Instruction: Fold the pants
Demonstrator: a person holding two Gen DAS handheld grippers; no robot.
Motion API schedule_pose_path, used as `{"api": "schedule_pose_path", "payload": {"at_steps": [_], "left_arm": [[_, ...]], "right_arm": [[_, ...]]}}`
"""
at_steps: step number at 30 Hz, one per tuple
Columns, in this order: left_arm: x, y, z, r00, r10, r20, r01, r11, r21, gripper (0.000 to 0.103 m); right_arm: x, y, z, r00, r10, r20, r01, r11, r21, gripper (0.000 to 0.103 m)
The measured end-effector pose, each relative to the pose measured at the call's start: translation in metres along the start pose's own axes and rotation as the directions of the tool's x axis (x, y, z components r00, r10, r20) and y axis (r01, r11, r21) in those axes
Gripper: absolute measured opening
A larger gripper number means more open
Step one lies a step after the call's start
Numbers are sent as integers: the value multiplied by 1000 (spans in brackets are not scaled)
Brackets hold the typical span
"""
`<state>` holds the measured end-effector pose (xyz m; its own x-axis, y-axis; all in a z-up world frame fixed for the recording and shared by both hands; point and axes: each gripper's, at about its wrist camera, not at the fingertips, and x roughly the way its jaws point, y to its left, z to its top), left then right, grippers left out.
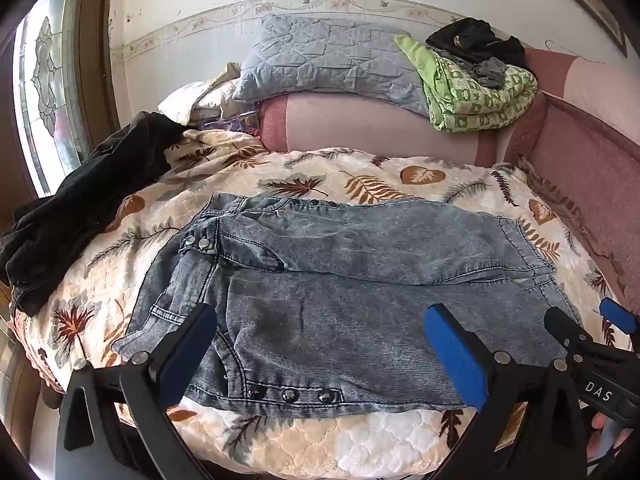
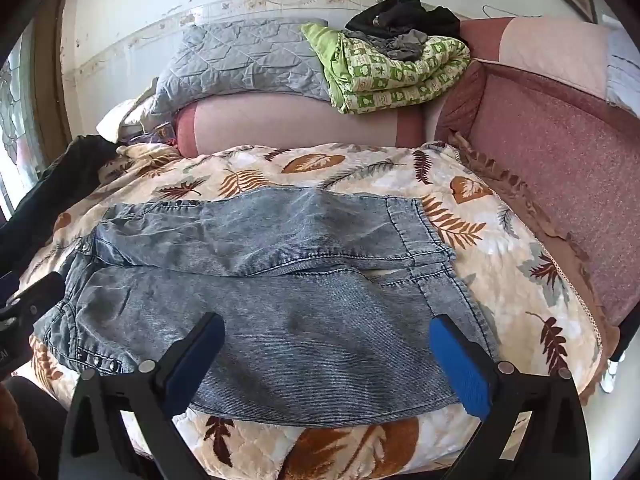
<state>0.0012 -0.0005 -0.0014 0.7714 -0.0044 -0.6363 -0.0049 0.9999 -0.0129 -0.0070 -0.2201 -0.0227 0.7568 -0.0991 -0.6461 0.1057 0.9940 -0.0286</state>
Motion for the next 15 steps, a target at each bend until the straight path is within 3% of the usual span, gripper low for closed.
{"api": "schedule_pose_path", "payload": {"at_steps": [4,15], "left_arm": [[7,7,3,999,-10,-45,9,1000,-14,103],[13,7,-4,999,-21,-46,20,1000,-23,103]], "right_arm": [[2,0,-2,1000,2,-2,-2,1000,2,103],[2,9,7,1000,14,8,-14,1000,-15,103]]}}
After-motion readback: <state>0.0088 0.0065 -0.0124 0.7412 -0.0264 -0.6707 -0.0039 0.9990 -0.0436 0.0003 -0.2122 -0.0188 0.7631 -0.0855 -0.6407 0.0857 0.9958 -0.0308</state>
